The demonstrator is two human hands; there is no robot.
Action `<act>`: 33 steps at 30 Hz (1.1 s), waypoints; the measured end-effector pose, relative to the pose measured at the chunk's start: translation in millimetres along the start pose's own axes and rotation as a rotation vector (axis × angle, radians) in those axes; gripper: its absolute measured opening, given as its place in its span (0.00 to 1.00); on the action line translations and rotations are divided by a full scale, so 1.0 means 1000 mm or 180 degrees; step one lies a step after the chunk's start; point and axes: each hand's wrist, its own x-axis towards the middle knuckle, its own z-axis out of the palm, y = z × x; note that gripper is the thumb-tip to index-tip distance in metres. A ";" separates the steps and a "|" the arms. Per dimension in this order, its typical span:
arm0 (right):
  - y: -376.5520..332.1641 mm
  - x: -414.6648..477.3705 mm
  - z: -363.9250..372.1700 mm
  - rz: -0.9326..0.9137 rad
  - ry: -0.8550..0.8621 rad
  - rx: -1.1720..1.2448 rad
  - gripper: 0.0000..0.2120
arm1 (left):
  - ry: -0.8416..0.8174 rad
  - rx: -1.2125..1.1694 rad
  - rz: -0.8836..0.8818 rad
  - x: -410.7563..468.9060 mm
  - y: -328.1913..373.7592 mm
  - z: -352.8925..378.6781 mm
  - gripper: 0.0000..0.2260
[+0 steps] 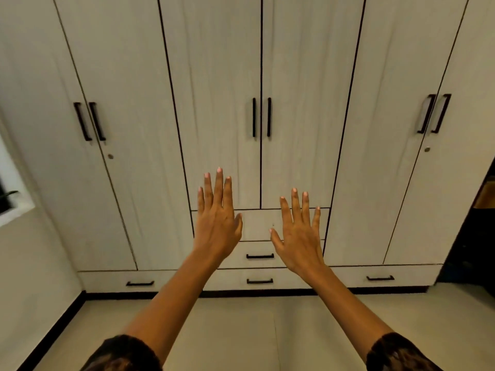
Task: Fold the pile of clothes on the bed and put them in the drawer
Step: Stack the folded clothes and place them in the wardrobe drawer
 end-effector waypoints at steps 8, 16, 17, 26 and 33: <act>0.048 0.119 0.158 0.0203 -0.0524 -0.0189 0.40 | -0.0604 -0.0051 0.0062 0.103 -0.040 0.175 0.42; 0.094 0.150 0.311 0.0204 -0.1467 -0.0237 0.38 | -0.1699 0.0225 0.0417 0.135 -0.068 0.356 0.42; 0.102 0.151 0.341 0.0113 -0.1581 -0.0208 0.38 | -0.1831 0.0237 0.0459 0.133 -0.071 0.384 0.42; 0.142 0.122 0.555 -0.0416 -0.2430 -0.0258 0.39 | -0.3062 -0.0030 0.0154 0.087 -0.077 0.595 0.39; 0.176 0.067 0.689 -0.1004 -0.2892 -0.0215 0.33 | -0.3483 -0.0201 0.0166 0.047 -0.086 0.743 0.33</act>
